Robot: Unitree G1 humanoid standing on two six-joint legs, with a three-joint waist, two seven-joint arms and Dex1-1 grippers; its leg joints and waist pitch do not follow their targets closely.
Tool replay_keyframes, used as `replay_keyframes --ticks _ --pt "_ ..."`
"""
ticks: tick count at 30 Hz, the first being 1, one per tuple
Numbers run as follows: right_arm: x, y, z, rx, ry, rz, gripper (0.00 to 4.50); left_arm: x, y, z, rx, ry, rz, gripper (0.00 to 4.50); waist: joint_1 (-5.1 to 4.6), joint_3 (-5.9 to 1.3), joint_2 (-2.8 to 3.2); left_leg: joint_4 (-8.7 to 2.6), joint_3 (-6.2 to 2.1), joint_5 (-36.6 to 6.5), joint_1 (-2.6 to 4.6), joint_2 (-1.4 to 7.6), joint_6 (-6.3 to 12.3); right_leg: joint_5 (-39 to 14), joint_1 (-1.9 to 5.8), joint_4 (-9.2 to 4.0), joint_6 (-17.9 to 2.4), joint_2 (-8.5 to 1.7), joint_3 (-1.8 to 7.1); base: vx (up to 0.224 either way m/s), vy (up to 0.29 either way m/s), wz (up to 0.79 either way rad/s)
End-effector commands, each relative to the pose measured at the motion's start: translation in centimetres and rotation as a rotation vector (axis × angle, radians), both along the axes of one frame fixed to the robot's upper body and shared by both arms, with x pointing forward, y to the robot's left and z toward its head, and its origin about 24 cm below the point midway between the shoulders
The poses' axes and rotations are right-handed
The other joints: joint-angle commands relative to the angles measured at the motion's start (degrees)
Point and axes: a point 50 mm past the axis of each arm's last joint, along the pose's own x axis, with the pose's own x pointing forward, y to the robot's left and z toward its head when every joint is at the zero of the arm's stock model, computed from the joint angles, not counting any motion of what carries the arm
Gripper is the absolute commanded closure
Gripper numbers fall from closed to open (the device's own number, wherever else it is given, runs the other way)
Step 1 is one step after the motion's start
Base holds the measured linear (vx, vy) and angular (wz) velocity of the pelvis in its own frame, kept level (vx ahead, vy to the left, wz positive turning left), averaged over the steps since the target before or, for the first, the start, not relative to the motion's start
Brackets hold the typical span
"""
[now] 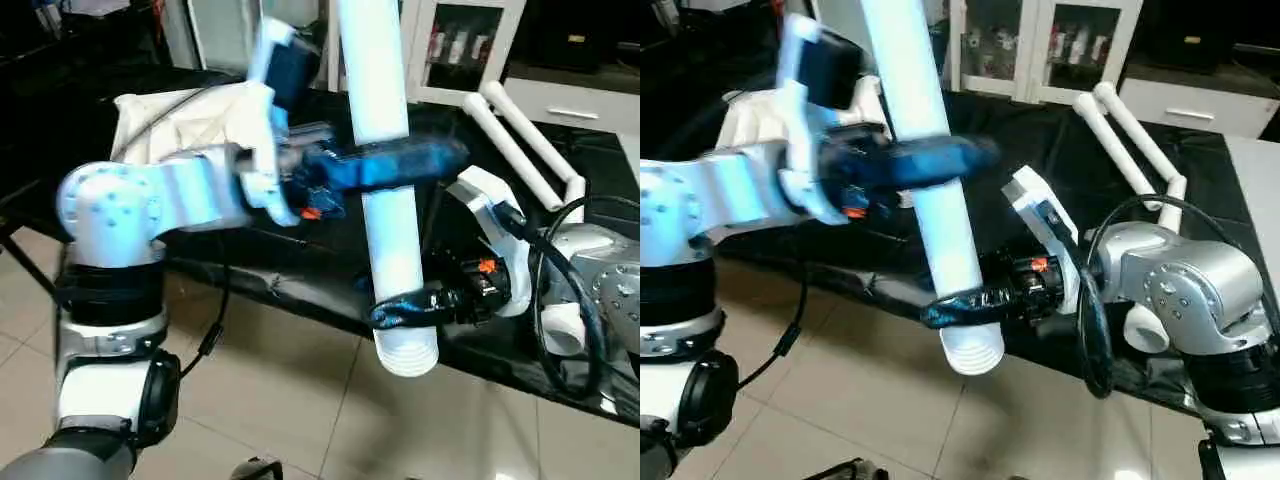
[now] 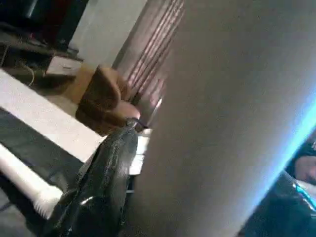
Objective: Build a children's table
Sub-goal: Pick table leg
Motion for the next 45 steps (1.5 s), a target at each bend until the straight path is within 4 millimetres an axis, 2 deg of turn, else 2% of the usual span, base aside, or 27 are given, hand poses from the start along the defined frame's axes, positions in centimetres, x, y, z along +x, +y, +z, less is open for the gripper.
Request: replay_keyframes --ticks 1,2,3,4,6,7,8,13,15,16,18,19,20,21,22,23,25,26,28,32,33,34,37,38,45 --pt "0.2 0.0 0.5 0.004 -0.035 -0.003 2.62 0.5 0.2 0.0 0.009 0.002 0.041 1.84 -0.05 -3.88 -0.50 -4.33 0.00 -16.7 0.93 -0.37 -0.31 -31.3 2.47 -6.03 -2.2 -1.90 0.64 0.000 0.000 0.00" --pt "0.2 0.0 0.4 0.004 -0.035 -0.004 2.62 0.5 0.2 0.0 0.007 0.002 0.047 1.91 -0.16 -3.88 -0.50 -4.54 -0.16 -16.1 0.53 -0.30 -0.19 -29.8 2.80 -5.79 -2.7 -1.97 0.62 0.000 0.000 0.00" --pt "0.3 -0.1 0.4 0.005 -0.036 -0.003 2.62 0.7 0.2 0.1 0.009 0.000 0.060 2.15 -0.18 -3.90 -0.49 -4.56 -0.21 -15.9 0.44 -0.29 -0.15 -29.2 2.88 -5.71 -2.8 -1.98 0.63 0.000 0.000 0.00" --pt "0.3 -0.1 0.3 0.004 -0.036 -0.002 2.62 0.8 0.2 0.1 0.011 -0.001 0.070 2.21 -0.19 -4.01 -0.51 -4.41 -0.07 -15.5 0.73 -0.33 0.08 -27.9 2.63 -5.67 -3.6 -1.97 0.82 0.000 0.000 0.00" --pt "0.3 -0.1 0.2 0.002 -0.038 -0.004 2.62 0.8 0.3 0.1 0.010 0.000 0.081 2.23 -0.20 -4.07 -0.54 -4.30 0.07 -14.5 0.76 -0.25 0.49 -26.1 2.69 -5.42 -5.0 -2.02 1.00 0.000 0.000 0.00" --pt "0.3 -0.1 0.2 0.002 -0.038 -0.004 2.62 0.8 0.3 0.1 0.010 0.000 0.081 2.27 -0.20 -4.07 -0.54 -4.30 0.07 -14.5 0.76 -0.25 0.49 -26.1 2.69 -5.42 -5.0 -2.02 1.00 0.000 0.000 0.00" --pt "0.3 -0.1 0.2 0.002 -0.039 -0.006 2.62 0.8 0.3 0.1 0.010 0.001 0.083 2.34 -0.04 -4.15 -0.58 -4.21 0.15 -13.3 0.68 -0.24 0.65 -24.6 2.78 -5.21 -5.9 -2.04 1.12 0.000 0.000 0.00" --pt "0.4 -0.1 0.1 0.001 -0.050 -0.018 2.62 1.0 0.4 -0.1 0.019 0.006 0.122 2.43 0.28 -4.36 -0.57 -4.13 0.21 -11.2 0.58 -0.05 0.79 -20.5 3.03 -4.57 -7.9 -2.10 1.33 0.000 0.000 0.00" --pt "1.2 0.3 0.0 0.005 -0.106 -0.100 2.62 1.6 0.4 -0.3 0.040 -0.010 0.203 2.44 0.28 -4.41 -0.47 -4.19 0.17 -10.2 0.45 0.11 0.80 -18.2 3.10 -4.36 -8.8 -2.20 1.41 0.000 0.000 0.00" --pt "1.2 0.3 0.0 0.006 -0.106 -0.102 2.27 1.6 0.4 -0.3 0.040 -0.010 0.205 2.46 0.10 -4.43 -0.32 -4.17 0.21 -10.0 0.41 0.06 0.75 -17.4 3.07 -4.31 -9.3 -2.20 1.35 0.000 0.000 0.00" --pt "2.2 0.6 0.2 0.031 -0.145 -0.198 1.92 2.3 0.3 -0.5 0.107 -0.088 0.337 2.48 -0.07 -4.43 -0.37 -4.25 0.22 -10.2 0.49 0.06 0.57 -17.0 3.12 -4.26 -9.6 -2.17 1.34 0.000 0.000 0.00" --pt "2.2 0.6 0.2 0.031 -0.145 -0.198 1.92 2.3 0.3 -0.5 0.107 -0.088 0.337 2.48 -0.05 -4.34 -0.45 -4.45 0.05 -10.6 0.46 0.22 0.58 -17.5 3.17 -4.49 -9.0 -2.20 1.35 0.000 0.000 0.00" --pt "3.1 1.0 0.3 0.030 -0.232 -0.320 1.75 3.0 0.1 -0.5 0.172 -0.186 0.482 2.56 0.04 -4.27 -0.49 -4.60 -0.06 -10.5 0.52 0.33 -0.16 -19.1 3.14 -4.57 -7.7 -2.48 1.52 0.000 0.000 0.00" --pt "3.6 1.3 0.3 0.014 -0.319 -0.414 1.75 3.4 0.0 -0.4 0.177 -0.212 0.565 2.56 -0.31 -4.18 -0.72 -4.60 0.16 -10.5 0.41 0.31 -0.45 -19.6 2.97 -4.68 -7.3 -2.34 1.54 0.000 0.000 0.00" --pt "3.9 1.5 0.3 0.003 -0.379 -0.471 1.64 3.6 -0.1 -0.3 0.173 -0.217 0.611 2.62 -0.32 -4.23 -0.67 -4.40 0.24 -10.6 0.50 0.10 -1.21 -20.6 2.97 -4.68 -6.6 -2.38 1.49 0.000 0.000 0.00" --pt "3.9 1.5 0.3 0.003 -0.379 -0.471 1.59 3.6 -0.1 -0.3 0.173 -0.217 0.611 2.65 -0.41 -4.17 -0.69 -4.43 0.29 -10.9 0.56 0.05 -1.38 -21.1 2.93 -4.70 -6.4 -2.37 1.56 0.000 0.000 0.00" --pt "4.8 2.1 0.1 -0.042 -0.499 -0.632 1.57 3.8 -0.2 -0.2 0.169 -0.224 0.705 2.66 -0.42 -4.16 -0.70 -4.49 0.24 -10.7 0.45 0.03 -1.59 -21.3 2.90 -4.70 -5.9 -2.28 1.63 0.000 0.000 0.00" --pt "5.1 2.8 0.1 -0.031 -0.497 -0.735 1.57 3.7 -0.3 -0.5 0.181 -0.242 0.729 2.66 -0.67 -4.20 -0.34 -4.65 0.13 -11.0 0.50 -0.05 -1.80 -21.2 2.85 -4.67 -5.7 -2.29 1.58 0.000 0.000 0.00" --pt "5.2 3.3 0.1 0.016 -0.456 -0.797 1.57 3.7 -0.3 -0.9 0.188 -0.244 0.741 2.66 -1.07 -4.28 -0.30 -4.77 0.10 -11.3 0.41 -0.13 -1.66 -19.8 2.93 -4.52 -6.2 -2.17 1.58 0.000 0.000 0.00" --pt "5.5 3.9 0.2 0.078 -0.377 -0.882 1.57 4.5 0.1 -1.3 0.218 -0.245 0.833 2.66 -1.64 -4.17 -0.07 -4.99 0.03 -12.8 0.46 -0.13 -1.43 -18.0 2.84 -4.52 -7.0 -1.99 1.64 0.000 0.000 0.00" --pt "5.4 4.3 0.2 0.091 -0.366 -0.893 1.57 4.7 0.1 -1.4 0.222 -0.250 0.857 2.66 -1.74 -4.22 0.26 -5.04 -0.05 -13.6 0.61 -0.03 -1.65 -17.6 2.81 -4.56 -6.9 -2.02 1.68 0.000 0.000 0.00" --pt "5.4 4.5 0.2 0.092 -0.373 -0.891 1.57 4.8 0.2 -1.4 0.221 -0.249 0.866 2.66 -1.75 -4.23 0.22 -5.05 -0.09 -13.6 0.61 -0.02 -1.75 -17.2 2.86 -4.47 -7.0 -2.02 1.66 0.000 0.000 0.00" --pt "5.3 6.0 -0.5 0.057 -0.381 -0.916 1.57 5.4 0.3 -1.5 0.223 -0.239 0.925 2.66 -1.79 -4.17 0.46 -5.07 -0.02 -13.8 0.57 -0.18 -2.06 -16.8 2.85 -4.55 -6.8 -2.03 1.76 0.000 0.000 0.00" --pt "5.3 6.7 -0.9 0.030 -0.389 -0.933 1.57 5.5 0.2 -1.5 0.225 -0.242 0.939 2.66 -1.87 -4.12 0.34 -5.10 -0.01 -13.8 0.54 -0.25 -2.37 -17.2 2.82 -4.65 -6.6 -2.02 1.74 0.000 0.000 0.00" --pt "5.2 7.2 -1.6 -0.028 -0.356 -0.905 2.28 6.0 0.8 -1.5 0.238 -0.262 0.991 2.66 -1.95 -4.11 0.55 -5.26 -0.13 -14.9 0.70 -0.11 -2.65 -16.1 2.88 -4.55 -6.6 -2.04 1.88 0.000 0.000 0.00"
